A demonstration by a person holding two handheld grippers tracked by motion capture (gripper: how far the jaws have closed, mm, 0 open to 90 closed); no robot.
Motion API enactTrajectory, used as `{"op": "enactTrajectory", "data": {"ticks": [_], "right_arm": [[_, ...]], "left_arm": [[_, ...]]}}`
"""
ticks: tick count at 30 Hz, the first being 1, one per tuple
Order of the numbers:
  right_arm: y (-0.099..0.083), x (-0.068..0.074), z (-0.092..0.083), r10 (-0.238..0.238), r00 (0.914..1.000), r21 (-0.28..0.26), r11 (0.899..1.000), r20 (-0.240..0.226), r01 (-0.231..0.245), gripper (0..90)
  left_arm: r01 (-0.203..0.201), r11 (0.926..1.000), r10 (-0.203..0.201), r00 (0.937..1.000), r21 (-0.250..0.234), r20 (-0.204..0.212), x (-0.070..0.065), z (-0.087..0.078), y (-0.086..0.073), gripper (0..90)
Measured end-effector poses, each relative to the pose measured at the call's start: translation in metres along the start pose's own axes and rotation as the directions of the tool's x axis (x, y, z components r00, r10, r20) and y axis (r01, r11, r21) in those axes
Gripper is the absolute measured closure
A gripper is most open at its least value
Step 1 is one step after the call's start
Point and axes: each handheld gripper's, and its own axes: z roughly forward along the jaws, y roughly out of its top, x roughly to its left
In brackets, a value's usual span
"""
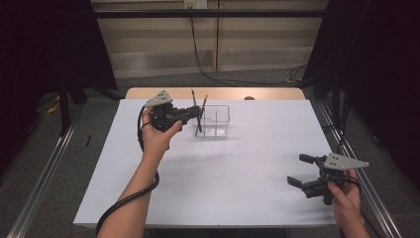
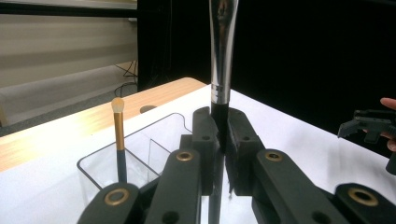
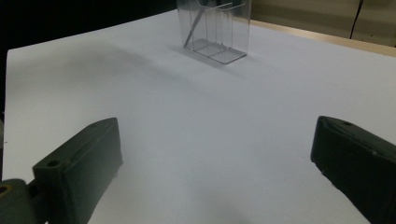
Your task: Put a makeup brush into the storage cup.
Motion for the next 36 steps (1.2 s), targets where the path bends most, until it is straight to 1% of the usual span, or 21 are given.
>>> {"op": "enactTrajectory", "data": {"ticks": [4, 6, 7, 10, 14, 16, 19, 22, 25, 27, 30, 36], "right_arm": [[-0.004, 0.0, -0.001, 0.008, 1.0, 0.004, 1.0, 0.0, -0.008, 1.4], [-0.005, 0.0, -0.002, 0.005, 1.0, 0.002, 1.0, 0.002, -0.005, 1.3], [-0.006, 0.0, -0.003, 0.014, 0.9999, -0.002, 1.0, -0.001, -0.014, 1.3], [-0.007, 0.0, -0.003, 0.015, 0.9999, -0.012, 1.0, -0.001, -0.015, 1.4], [-0.009, 0.0, -0.003, 0.01, 0.9999, -0.018, 1.0, -0.007, -0.01, 1.4], [-0.01, 0.001, -0.003, 0.006, 1.0, -0.014, 1.0, -0.006, -0.006, 1.4], [-0.011, 0.001, -0.004, 0.003, 0.9999, -0.016, 1.0, -0.01, -0.003, 1.4], [-0.011, 0.001, -0.005, 0.009, 0.9999, -0.022, 1.0, -0.012, -0.01, 1.4], [-0.01, 0.001, -0.005, 0.006, 0.9999, -0.025, 1.0, -0.01, -0.006, 1.4], [-0.01, 0.002, -0.005, 0.003, 0.9999, -0.022, 1.0, -0.014, -0.004, 1.4], [-0.009, 0.002, -0.005, 0.002, 0.9999, -0.027, 1.0, -0.014, -0.003, 1.4], [-0.009, 0.001, -0.007, 0.007, 0.9999, -0.037, 0.999, -0.013, -0.008, 1.4]], "left_arm": [[0.004, 1.0, -0.004, 1.0, -0.008, -0.001, 0.001, 0.002, 0.002, 83.7], [0.002, 1.0, -0.002, 1.0, -0.006, -0.001, 0.001, 0.002, 0.003, 83.7], [0.003, 1.0, -0.003, 1.0, -0.007, -0.003, 0.001, 0.003, 0.003, 83.7], [0.0, 1.0, 0.0, 1.0, -0.007, -0.003, 0.002, 0.004, 0.004, 83.7], [0.003, 1.0, -0.003, 1.0, -0.009, -0.007, 0.002, 0.005, 0.007, 83.7], [0.004, 0.9999, -0.004, 1.0, -0.013, -0.003, 0.003, 0.005, 0.008, 83.7], [0.001, 1.0, -0.001, 1.0, -0.01, -0.01, 0.003, 0.006, 0.011, 83.7], [-0.001, 1.0, 0.001, 0.9999, -0.004, -0.014, 0.004, 0.008, 0.014, 83.7], [-0.005, 1.0, 0.005, 0.9997, -0.002, -0.022, 0.006, 0.01, 0.018, 83.7], [0.004, 1.0, -0.004, 0.9997, -0.009, -0.023, 0.007, 0.011, 0.021, 83.7], [0.004, 1.0, -0.005, 0.9994, -0.006, -0.034, 0.01, 0.013, 0.026, 83.7], [-0.011, 0.9999, 0.011, 0.9985, 0.007, -0.054, 0.013, 0.014, 0.038, 83.7]]}}
